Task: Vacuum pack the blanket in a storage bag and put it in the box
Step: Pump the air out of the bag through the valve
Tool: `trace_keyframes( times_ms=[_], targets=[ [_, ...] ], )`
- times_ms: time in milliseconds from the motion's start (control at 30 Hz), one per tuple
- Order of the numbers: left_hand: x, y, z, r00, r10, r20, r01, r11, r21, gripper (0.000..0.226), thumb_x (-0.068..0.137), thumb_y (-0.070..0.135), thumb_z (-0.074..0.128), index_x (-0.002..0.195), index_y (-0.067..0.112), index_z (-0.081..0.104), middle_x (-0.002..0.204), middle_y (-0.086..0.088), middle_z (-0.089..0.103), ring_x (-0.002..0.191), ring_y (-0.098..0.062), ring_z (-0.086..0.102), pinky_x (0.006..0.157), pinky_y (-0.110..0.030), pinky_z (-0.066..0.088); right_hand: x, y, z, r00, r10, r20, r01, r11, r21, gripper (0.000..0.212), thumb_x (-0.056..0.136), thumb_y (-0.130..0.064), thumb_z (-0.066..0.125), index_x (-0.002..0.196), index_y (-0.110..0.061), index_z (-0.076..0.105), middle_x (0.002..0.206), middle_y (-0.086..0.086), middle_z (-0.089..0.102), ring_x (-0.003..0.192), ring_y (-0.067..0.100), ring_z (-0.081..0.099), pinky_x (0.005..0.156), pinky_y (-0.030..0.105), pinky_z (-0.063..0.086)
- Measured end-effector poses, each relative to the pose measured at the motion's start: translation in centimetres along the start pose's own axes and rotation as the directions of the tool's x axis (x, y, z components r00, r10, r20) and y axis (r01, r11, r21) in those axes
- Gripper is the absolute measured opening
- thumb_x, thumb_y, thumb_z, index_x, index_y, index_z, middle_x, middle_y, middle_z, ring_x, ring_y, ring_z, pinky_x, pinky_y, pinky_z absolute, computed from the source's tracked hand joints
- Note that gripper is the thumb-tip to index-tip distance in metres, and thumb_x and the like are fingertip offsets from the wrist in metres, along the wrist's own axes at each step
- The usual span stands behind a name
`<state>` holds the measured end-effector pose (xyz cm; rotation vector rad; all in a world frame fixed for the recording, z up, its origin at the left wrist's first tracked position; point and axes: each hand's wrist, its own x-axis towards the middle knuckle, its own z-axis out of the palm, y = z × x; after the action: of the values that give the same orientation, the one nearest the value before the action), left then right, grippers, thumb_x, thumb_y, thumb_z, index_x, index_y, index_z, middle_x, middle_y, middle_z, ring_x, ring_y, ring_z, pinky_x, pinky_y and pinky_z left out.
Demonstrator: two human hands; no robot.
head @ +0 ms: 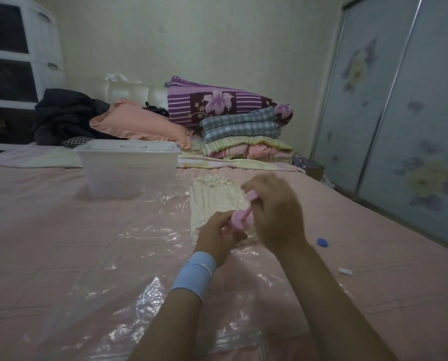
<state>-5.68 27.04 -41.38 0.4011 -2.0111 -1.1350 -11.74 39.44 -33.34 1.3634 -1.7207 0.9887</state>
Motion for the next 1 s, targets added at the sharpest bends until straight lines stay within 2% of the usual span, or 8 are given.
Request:
trace_keyframes(
  times_ms=[67, 133, 367, 467, 633, 700, 867, 1000],
  targets=[
    [0.0, 0.2, 0.2, 1.000, -0.005, 0.007, 0.004, 1.000, 0.019, 0.034, 0.076, 0.013, 0.076, 0.104, 0.029, 0.066, 0.100, 0.003, 0.061, 0.087, -0.012, 0.058, 0.079, -0.018, 0.048, -2.1, 0.9, 1.5, 0.961, 0.109, 0.253, -0.099, 0.994, -0.051, 0.042, 0.088, -0.033, 0.030, 0.103, -0.019, 0.068, 0.107, -0.002, 0.062, 0.090, 0.021, 0.059, 0.069, 0.033, 0.047],
    [-0.1, 0.2, 0.5, 1.000, -0.006, 0.002, 0.006, 0.999, 0.036, 0.031, 0.077, 0.014, 0.075, 0.102, 0.028, 0.065, 0.098, 0.002, 0.060, 0.084, -0.012, 0.058, 0.078, -0.019, 0.048, -2.3, 1.2, 1.7, 0.938, 0.126, 0.322, -0.113, 0.992, -0.059, 0.049, 0.084, -0.037, 0.028, 0.104, -0.019, 0.069, 0.107, -0.002, 0.062, 0.090, 0.022, 0.059, 0.067, 0.029, 0.041],
    [0.1, -0.3, -0.3, 1.000, -0.021, -0.021, 0.020, 0.999, -0.047, 0.046, 0.076, 0.012, 0.078, 0.112, 0.037, 0.063, 0.107, 0.010, 0.060, 0.097, -0.005, 0.057, 0.088, -0.019, 0.047, 3.4, -1.6, -4.3, 0.984, -0.093, -0.153, 0.110, 0.988, 0.107, 0.026, 0.099, -0.014, 0.045, 0.105, -0.005, 0.068, 0.101, 0.008, 0.066, 0.092, 0.021, 0.062, 0.081, 0.030, 0.054],
    [0.1, -0.4, 0.0, 1.000, -0.005, -0.017, 0.005, 0.999, -0.032, 0.046, 0.076, 0.014, 0.078, 0.110, 0.040, 0.062, 0.108, 0.008, 0.060, 0.098, -0.007, 0.058, 0.087, -0.019, 0.048, 2.8, -1.2, -2.6, 0.977, -0.060, -0.202, 0.083, 0.991, 0.105, 0.031, 0.099, -0.012, 0.042, 0.111, -0.003, 0.069, 0.105, 0.009, 0.066, 0.097, 0.022, 0.061, 0.084, 0.028, 0.052],
    [0.0, -0.3, 0.5, 1.000, -0.014, 0.002, 0.014, 1.000, -0.004, 0.031, 0.079, 0.015, 0.074, 0.106, 0.027, 0.064, 0.101, 0.005, 0.061, 0.091, -0.015, 0.061, 0.086, -0.030, 0.052, -2.6, 1.1, 2.3, 0.948, 0.133, 0.290, -0.161, 0.984, 0.075, 0.040, 0.089, -0.021, 0.038, 0.112, -0.012, 0.069, 0.109, 0.003, 0.061, 0.100, 0.023, 0.057, 0.082, 0.031, 0.048],
    [-0.1, -0.2, 0.5, 1.000, -0.014, -0.002, 0.014, 1.000, 0.005, 0.028, 0.080, 0.015, 0.073, 0.104, 0.025, 0.064, 0.100, 0.004, 0.062, 0.089, -0.014, 0.061, 0.084, -0.028, 0.053, -2.2, 1.1, 1.9, 0.934, 0.121, 0.337, -0.148, 0.987, 0.056, 0.046, 0.087, -0.029, 0.033, 0.108, -0.012, 0.070, 0.106, 0.003, 0.063, 0.096, 0.022, 0.057, 0.081, 0.035, 0.049],
    [0.2, -0.4, -0.2, 0.999, -0.034, -0.024, 0.031, 0.994, -0.101, 0.048, 0.075, 0.010, 0.078, 0.114, 0.035, 0.064, 0.111, 0.009, 0.063, 0.101, -0.005, 0.060, 0.090, -0.021, 0.048, 2.6, -1.3, -3.0, 0.998, -0.057, 0.022, 0.054, 0.989, 0.138, 0.032, 0.093, -0.020, 0.040, 0.099, -0.009, 0.069, 0.096, 0.005, 0.066, 0.089, 0.023, 0.060, 0.078, 0.039, 0.053],
    [0.1, -0.6, -0.3, 0.999, -0.037, 0.000, 0.037, 0.995, -0.091, 0.050, 0.075, 0.010, 0.078, 0.112, 0.040, 0.061, 0.112, 0.010, 0.061, 0.102, -0.005, 0.058, 0.087, -0.013, 0.045, 3.9, -1.9, -3.5, 0.964, -0.111, -0.243, 0.143, 0.983, 0.116, 0.024, 0.098, -0.008, 0.048, 0.103, -0.001, 0.070, 0.098, 0.011, 0.068, 0.093, 0.025, 0.063, 0.083, 0.033, 0.054]
  ],
)
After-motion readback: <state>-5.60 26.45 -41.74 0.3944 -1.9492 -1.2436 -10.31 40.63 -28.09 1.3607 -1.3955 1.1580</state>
